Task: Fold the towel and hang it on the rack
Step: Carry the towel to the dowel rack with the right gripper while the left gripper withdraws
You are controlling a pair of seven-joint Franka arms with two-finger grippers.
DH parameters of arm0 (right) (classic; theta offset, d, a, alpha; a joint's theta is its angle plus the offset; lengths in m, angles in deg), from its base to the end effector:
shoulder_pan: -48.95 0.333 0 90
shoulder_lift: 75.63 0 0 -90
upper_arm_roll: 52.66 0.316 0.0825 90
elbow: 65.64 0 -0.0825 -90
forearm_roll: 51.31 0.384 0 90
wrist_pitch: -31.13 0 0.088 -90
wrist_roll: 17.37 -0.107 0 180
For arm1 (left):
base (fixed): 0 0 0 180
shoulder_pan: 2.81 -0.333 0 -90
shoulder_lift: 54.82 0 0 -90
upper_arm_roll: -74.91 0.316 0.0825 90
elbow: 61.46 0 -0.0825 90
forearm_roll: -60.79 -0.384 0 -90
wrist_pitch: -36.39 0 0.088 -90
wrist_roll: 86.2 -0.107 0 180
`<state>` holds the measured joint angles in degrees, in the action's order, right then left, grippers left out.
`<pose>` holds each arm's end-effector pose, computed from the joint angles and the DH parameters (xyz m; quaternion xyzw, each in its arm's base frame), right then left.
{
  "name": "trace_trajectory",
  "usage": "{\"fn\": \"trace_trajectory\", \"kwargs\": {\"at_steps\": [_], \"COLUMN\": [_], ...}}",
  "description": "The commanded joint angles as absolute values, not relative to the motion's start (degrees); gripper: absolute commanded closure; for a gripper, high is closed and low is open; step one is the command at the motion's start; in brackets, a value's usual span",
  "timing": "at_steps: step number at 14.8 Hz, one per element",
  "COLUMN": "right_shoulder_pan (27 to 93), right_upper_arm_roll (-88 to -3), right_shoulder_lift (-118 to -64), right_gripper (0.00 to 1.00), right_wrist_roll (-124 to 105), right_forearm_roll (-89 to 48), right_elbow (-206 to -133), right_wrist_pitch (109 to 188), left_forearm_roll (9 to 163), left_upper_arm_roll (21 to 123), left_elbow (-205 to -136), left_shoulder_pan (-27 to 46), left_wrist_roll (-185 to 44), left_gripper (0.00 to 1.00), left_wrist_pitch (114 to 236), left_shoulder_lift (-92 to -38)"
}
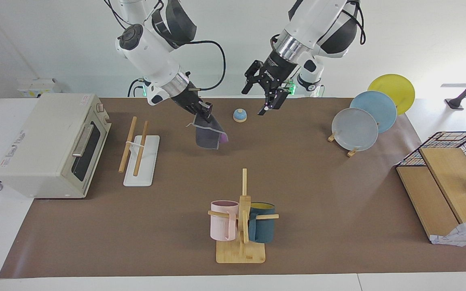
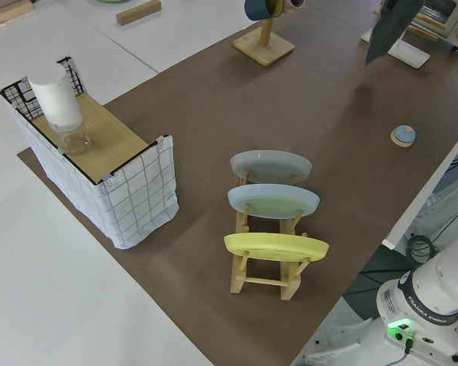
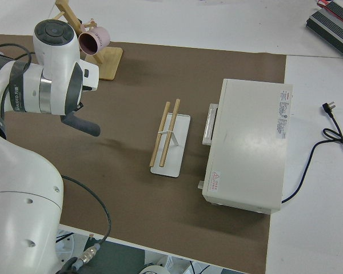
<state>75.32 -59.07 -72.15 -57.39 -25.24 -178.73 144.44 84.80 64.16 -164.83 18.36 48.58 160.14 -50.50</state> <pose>0.5074 0.2128 0.5072 -0.9438 0.2508 0.0797 0.2001 0.4785 -0.3217 0.6174 0.5381 0.7948 -0.1614 0.2294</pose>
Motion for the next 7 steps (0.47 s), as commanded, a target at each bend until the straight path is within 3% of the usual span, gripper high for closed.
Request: {"fn": "trace_trajectory", "kwargs": {"at_steps": [1, 7], "right_shoulder_pan": [70.50, 62.32], "right_upper_arm_roll": [-58.73, -58.73], "right_shoulder_lift": [-66.59, -64.64], "right_gripper": [1.00, 1.00], "right_wrist_roll": [-48.43, -35.58], "right_forearm_roll": [-28.10, -34.68], "right_elbow": [-188.48, -194.05], "right_wrist_pitch": [144.86, 143.73], "left_forearm_roll": [84.34, 84.34], "left_upper_arm_roll": [64.19, 64.28], "left_elbow": [-167.45, -168.42], "left_shoulder_pan": [14.08, 3.97], "left_wrist_roll": [41.97, 9.75], "left_gripper": [0.00, 0.00], "left_wrist_pitch": [160.05, 148.38], "left_shoulder_lift": [-48.32, -47.09]}}
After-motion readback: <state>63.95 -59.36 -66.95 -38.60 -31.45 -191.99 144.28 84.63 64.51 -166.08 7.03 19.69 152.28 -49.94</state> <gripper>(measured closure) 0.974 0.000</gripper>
